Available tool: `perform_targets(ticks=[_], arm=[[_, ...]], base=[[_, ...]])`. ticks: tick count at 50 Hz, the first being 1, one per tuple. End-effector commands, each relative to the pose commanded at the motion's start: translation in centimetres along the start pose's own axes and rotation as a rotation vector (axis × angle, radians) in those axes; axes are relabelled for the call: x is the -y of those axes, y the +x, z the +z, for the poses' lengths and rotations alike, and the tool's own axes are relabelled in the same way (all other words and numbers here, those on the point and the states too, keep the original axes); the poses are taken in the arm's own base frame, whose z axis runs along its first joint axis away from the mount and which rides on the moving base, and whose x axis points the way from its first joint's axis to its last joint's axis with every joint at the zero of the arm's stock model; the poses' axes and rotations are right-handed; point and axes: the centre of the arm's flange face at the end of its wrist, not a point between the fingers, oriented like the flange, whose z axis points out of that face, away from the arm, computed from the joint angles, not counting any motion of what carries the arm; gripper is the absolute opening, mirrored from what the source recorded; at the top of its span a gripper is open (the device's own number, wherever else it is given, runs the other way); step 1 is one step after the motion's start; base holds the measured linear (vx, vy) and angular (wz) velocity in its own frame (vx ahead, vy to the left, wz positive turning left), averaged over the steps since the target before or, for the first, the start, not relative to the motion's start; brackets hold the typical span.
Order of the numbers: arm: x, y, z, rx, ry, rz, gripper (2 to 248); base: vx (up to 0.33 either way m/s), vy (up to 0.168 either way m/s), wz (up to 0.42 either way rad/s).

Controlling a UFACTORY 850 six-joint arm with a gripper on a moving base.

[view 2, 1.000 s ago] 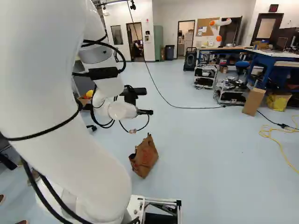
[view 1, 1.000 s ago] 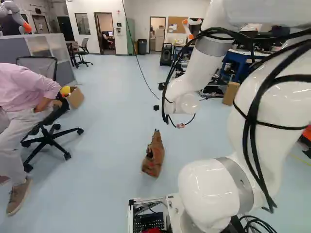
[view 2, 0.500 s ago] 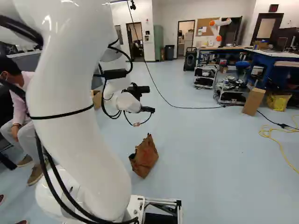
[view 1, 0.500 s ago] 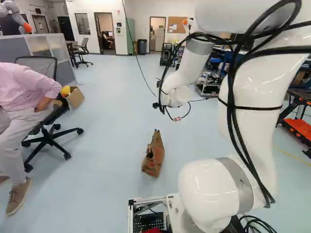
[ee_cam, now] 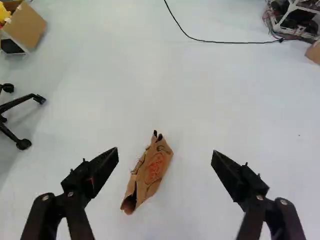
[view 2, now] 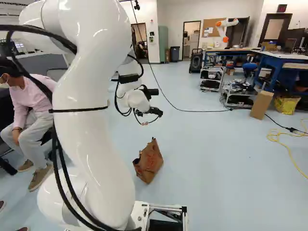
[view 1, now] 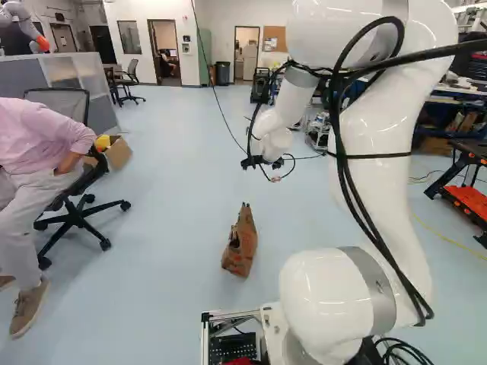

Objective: Pick up the grocery bag from the ground

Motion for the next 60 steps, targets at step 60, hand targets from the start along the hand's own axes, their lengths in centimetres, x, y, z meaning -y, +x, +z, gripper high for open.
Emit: perform_targets(ticks=[60], arm=[[0.2,6.1,10.0,0.519,-0.156,0.572,247]], base=[[0.0,0.0,0.0]])
